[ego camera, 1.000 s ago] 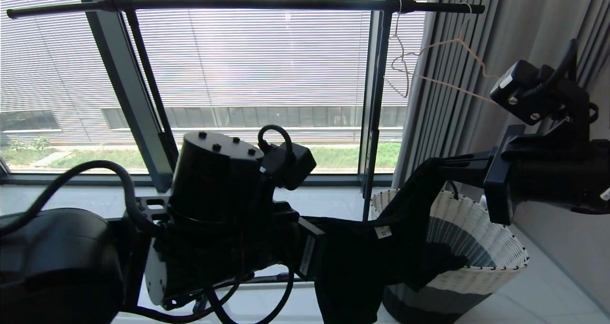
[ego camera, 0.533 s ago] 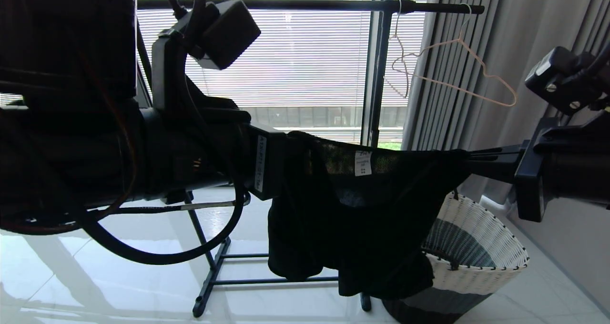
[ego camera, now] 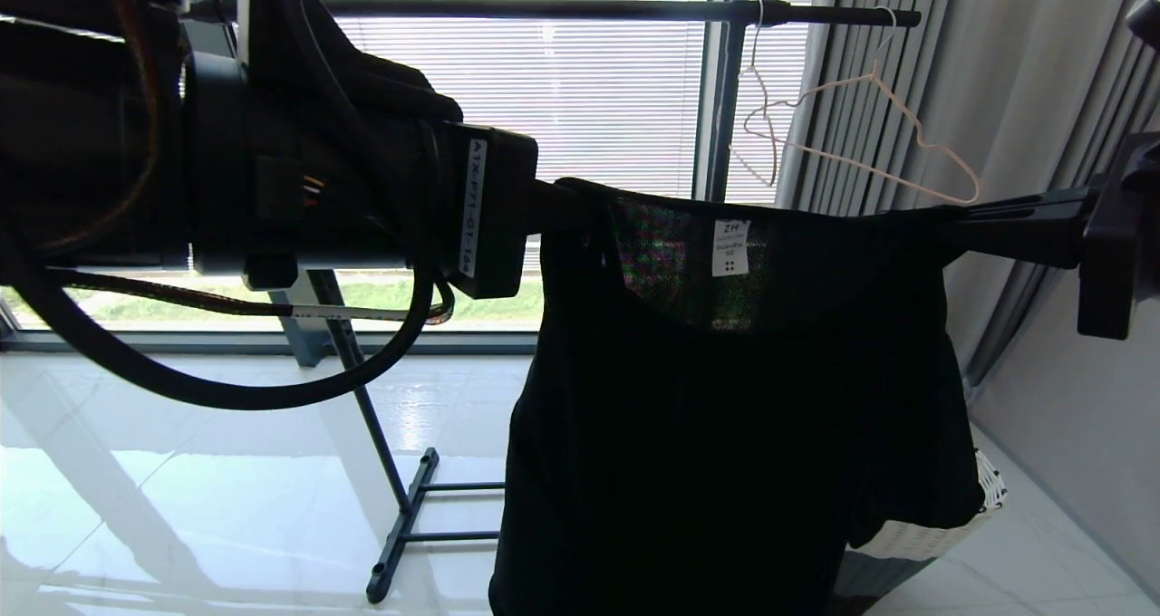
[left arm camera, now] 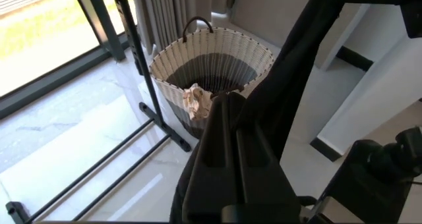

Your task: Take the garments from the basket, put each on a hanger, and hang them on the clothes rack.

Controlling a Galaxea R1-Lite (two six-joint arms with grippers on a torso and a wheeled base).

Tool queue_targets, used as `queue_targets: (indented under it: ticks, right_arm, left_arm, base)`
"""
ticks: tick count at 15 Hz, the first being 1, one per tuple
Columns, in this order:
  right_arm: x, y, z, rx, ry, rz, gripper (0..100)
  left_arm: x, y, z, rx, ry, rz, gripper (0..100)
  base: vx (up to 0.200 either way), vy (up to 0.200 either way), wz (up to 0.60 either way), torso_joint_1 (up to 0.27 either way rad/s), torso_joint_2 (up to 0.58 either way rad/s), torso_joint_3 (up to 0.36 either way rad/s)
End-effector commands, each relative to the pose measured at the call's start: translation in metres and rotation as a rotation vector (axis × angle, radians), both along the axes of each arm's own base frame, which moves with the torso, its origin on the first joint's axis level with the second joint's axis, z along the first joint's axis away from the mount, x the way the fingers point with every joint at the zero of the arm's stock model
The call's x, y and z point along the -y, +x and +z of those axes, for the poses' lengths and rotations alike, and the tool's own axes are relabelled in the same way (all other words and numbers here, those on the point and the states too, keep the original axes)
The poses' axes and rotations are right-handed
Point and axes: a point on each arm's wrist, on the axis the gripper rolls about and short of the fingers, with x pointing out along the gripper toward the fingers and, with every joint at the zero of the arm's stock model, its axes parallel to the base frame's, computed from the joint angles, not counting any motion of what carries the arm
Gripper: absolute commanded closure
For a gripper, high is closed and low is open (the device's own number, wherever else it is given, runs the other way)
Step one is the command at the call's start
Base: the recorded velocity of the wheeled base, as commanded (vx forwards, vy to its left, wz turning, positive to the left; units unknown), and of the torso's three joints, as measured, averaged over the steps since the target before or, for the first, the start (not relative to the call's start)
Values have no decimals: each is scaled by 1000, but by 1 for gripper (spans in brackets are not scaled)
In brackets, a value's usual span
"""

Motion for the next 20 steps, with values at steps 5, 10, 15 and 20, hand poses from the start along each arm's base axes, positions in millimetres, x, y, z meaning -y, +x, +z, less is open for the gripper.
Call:
queue_targets:
  ticks: [5, 10, 15, 20]
  right_arm:
    - [1, -2, 3, 1, -11, 4, 100]
    - [2, -2, 0, -8, -17, 4, 100]
    - [20, -31, -7, -60, -39, 52, 100]
    - [8, -54, -26, -102, -78, 222, 100]
  left_arm:
    - [5, 4, -3, 52, 57, -35, 100]
    - [4, 4, -8, 39, 70, -34, 100]
    - [7, 29, -11, 105, 99, -44, 100]
    - [27, 46, -8, 146, 65, -101, 100]
  base:
    - [0, 0, 0, 0, 0, 0]
    - [0, 0, 0, 0, 0, 0]
    - [0, 0, 0, 0, 0, 0]
    - [0, 0, 0, 0, 0, 0]
